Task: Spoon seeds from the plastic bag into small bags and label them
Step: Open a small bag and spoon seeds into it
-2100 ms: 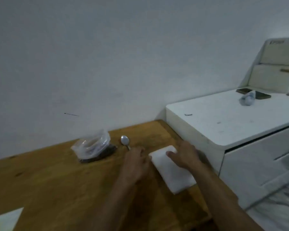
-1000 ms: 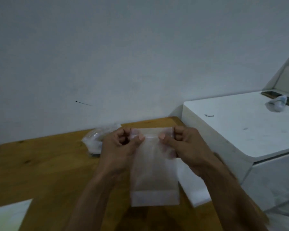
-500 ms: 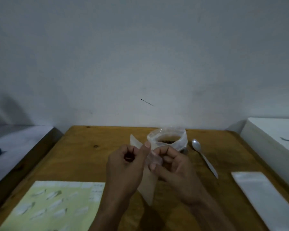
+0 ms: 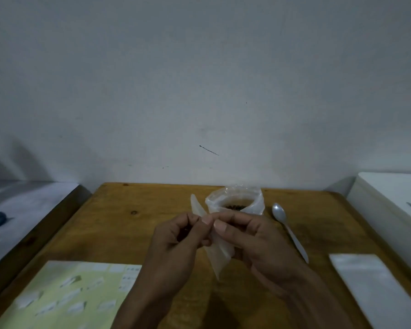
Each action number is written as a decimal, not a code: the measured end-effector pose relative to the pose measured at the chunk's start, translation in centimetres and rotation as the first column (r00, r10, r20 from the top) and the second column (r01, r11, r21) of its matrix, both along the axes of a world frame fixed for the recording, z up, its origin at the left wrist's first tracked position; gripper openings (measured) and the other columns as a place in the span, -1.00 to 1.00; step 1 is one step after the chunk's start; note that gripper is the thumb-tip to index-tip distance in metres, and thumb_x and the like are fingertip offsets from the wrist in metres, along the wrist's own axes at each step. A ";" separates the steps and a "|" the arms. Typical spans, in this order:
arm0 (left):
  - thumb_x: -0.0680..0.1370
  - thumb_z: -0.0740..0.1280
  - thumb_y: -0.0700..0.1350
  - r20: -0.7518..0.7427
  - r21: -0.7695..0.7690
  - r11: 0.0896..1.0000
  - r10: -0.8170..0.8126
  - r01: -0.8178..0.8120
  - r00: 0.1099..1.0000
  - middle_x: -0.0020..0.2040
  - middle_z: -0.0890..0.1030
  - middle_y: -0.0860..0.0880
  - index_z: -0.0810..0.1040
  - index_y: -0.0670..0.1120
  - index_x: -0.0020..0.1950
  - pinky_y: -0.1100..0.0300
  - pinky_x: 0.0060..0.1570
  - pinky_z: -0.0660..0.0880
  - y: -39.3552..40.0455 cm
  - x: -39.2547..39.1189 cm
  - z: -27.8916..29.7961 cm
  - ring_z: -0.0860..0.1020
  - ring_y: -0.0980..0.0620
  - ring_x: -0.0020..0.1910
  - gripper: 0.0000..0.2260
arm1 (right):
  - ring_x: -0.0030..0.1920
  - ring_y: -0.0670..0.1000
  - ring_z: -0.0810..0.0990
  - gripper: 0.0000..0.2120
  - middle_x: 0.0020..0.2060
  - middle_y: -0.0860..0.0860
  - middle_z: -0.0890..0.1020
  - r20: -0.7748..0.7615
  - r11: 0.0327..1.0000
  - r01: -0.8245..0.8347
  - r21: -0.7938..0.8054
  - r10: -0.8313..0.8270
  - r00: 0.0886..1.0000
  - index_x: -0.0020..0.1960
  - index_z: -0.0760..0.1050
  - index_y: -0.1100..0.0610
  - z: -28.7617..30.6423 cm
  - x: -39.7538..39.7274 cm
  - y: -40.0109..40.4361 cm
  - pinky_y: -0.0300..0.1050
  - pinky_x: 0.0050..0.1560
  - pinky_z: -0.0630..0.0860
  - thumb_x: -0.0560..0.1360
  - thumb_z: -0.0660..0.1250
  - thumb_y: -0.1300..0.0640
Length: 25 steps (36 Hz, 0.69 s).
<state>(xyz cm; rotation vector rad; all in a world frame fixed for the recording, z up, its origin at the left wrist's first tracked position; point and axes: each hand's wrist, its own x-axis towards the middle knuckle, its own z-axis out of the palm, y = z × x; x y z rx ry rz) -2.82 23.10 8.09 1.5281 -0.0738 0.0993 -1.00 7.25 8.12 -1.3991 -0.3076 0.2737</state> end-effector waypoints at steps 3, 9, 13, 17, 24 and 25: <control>0.47 0.36 0.05 0.010 0.008 1.000 -0.017 0.017 1.000 -0.23 0.63 -0.17 0.61 -0.16 -0.27 -0.16 0.17 0.58 -0.8 -0.3 0.0 0.65 -0.11 -0.13 -0.71 | 0.11 0.16 0.67 -0.75 0.02 0.18 0.70 0.016 1.000 -0.005 0.001 0.005 1.000 0.12 0.68 0.14 0.0 -0.4 -1.0 0.13 0.17 0.59 0.49 0.39 0.09; 0.56 0.35 -0.08 0.010 0.094 0.995 0.023 -0.024 1.000 -0.21 0.65 -0.16 0.61 -0.17 -0.21 -0.26 0.17 0.55 -1.9 -0.4 -0.5 0.65 -0.15 -0.08 -0.78 | 0.00 -0.10 0.69 -0.86 -0.10 -0.07 0.73 0.325 0.927 0.222 -0.303 -0.118 0.938 0.04 0.69 0.06 -0.3 -1.2 -2.0 -0.15 0.04 0.61 0.58 0.36 0.12; 0.58 0.33 0.01 0.030 0.149 0.986 0.077 -0.081 0.997 -0.25 0.64 -0.15 0.62 -0.14 -0.26 -0.26 0.11 0.57 -2.6 -0.4 -0.3 0.63 -0.19 -0.11 -0.70 | -0.09 -0.20 0.65 -0.87 -0.20 -0.14 0.69 0.501 0.849 0.356 -0.389 -0.129 0.856 -0.06 0.66 0.08 -0.3 -1.6 -1.6 -0.37 -0.09 0.53 0.59 0.34 0.15; 0.61 0.27 0.13 0.053 0.252 0.964 0.068 -0.079 0.996 -0.30 0.63 -0.07 0.63 -0.08 -0.23 -0.18 -0.04 0.62 -2.8 -0.7 -0.1 0.64 -0.03 -0.23 -0.64 | -0.12 -0.16 0.64 -0.88 -0.21 -0.12 0.67 0.540 0.819 0.399 -0.412 -0.133 0.831 -0.08 0.63 0.09 -0.5 -1.5 -1.1 -0.32 -0.09 0.58 0.59 0.33 0.15; 0.61 0.31 -0.09 0.134 0.386 0.906 0.130 -0.173 0.982 -0.34 0.66 -0.03 0.58 -0.15 -0.28 -0.11 -0.20 0.64 -2.0 -0.8 -0.5 0.67 0.05 -0.29 -0.71 | -0.21 -0.23 0.63 -0.90 -0.26 -0.15 0.64 0.554 0.740 0.530 -0.415 -0.257 0.792 -0.13 0.57 0.05 -1.1 -1.6 0.3 -0.42 -0.29 0.50 0.57 0.35 0.12; 0.59 0.33 -0.13 0.144 0.397 0.898 0.145 -0.191 0.979 -0.36 0.66 -0.03 0.57 -0.18 -0.30 0.00 -0.27 0.63 -1.8 -0.8 -0.6 0.65 0.12 -0.35 -0.73 | -0.21 -0.23 0.63 -0.90 -0.27 -0.15 0.63 0.558 0.721 0.558 -0.412 -0.285 0.780 -0.14 0.55 0.04 -1.2 -1.6 0.5 -0.44 -0.31 0.49 0.56 0.35 0.13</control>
